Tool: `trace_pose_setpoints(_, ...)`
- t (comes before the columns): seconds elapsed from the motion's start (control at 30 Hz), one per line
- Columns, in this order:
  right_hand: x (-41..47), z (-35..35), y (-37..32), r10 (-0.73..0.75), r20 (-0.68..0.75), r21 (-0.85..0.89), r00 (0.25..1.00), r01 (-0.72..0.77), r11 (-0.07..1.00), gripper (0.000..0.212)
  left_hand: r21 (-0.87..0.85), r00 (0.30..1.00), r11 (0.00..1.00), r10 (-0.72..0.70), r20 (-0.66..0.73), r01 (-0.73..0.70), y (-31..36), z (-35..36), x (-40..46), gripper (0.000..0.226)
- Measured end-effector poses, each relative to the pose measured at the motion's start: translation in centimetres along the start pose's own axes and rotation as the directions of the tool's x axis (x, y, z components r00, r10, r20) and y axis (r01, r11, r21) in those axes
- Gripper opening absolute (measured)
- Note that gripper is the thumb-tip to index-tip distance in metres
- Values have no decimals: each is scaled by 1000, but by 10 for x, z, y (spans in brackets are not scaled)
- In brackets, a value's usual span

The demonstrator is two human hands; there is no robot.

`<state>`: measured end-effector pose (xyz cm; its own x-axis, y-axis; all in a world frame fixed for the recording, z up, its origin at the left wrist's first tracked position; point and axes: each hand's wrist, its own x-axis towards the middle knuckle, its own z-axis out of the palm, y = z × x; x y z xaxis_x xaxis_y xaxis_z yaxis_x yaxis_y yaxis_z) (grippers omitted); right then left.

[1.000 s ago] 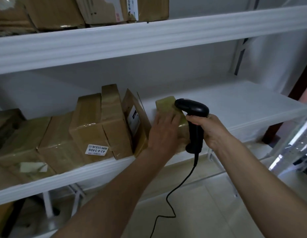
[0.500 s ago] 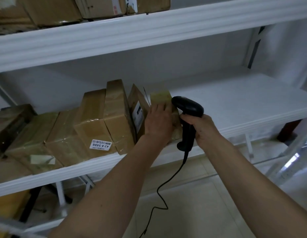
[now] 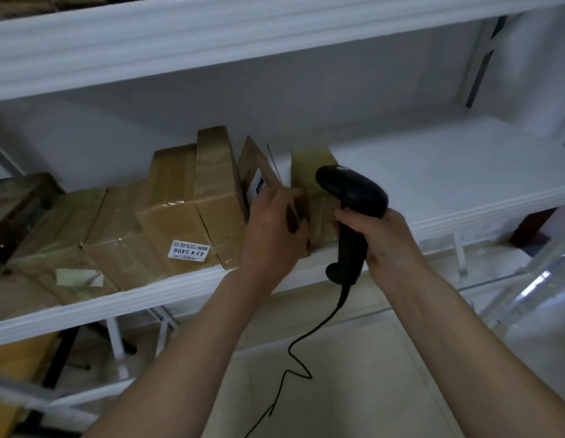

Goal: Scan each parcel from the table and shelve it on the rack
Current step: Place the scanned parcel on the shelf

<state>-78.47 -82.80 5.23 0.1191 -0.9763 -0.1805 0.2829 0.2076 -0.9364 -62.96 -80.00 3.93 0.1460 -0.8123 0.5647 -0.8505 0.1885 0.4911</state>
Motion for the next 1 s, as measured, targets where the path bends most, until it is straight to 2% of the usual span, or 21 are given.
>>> trace_pose_setpoints(0.1, -14, 21, 19, 59, 102, -24, 993, -57, 998, 28, -24, 993, 997, -68, -93, 66, -22, -19, -34, 20)
trace_pose_setpoints(0.23, -31, 52, 62, 137, 191, -99, 972, -120, 988, 30, 34, 964, 964, -261, -51, 263, -70, -43, -91, 19)
trace_pose_setpoints(0.37, -51, 88, 105, 211, 227, -192, 951, -169, 967, 24, 45, 867, 867, -495, -54, 497, -108, -81, -147, 25)
trace_pose_setpoints(0.5, -82, 138, 147, 287, 298, -310, 910, -192, 931, 9, 64, 760, 759, -639, -115, 648, -147, -135, -203, 30)
trace_pose_setpoints(0.63, -127, 201, 182, 343, 362, -378, 867, -200, 904, 7, 120, 717, 709, -674, -175, 695, -179, -201, -257, 14)
trace_pose_setpoints(0.8, -190, 285, 224, 375, 399, -422, 837, -196, 885, 18, 137, 662, 651, -705, -253, 746, -221, -289, -327, 12)
trace_pose_setpoints(0.9, -229, 335, 249, 381, 423, -442, 822, -180, 879, 9, 205, 670, 638, -696, -259, 742, -248, -338, -371, 11)
trace_pose_setpoints(1.0, -265, 382, 272, 388, 452, -439, 803, -178, 880, 12, 302, 699, 632, -671, -247, 713, -269, -384, -412, 10)
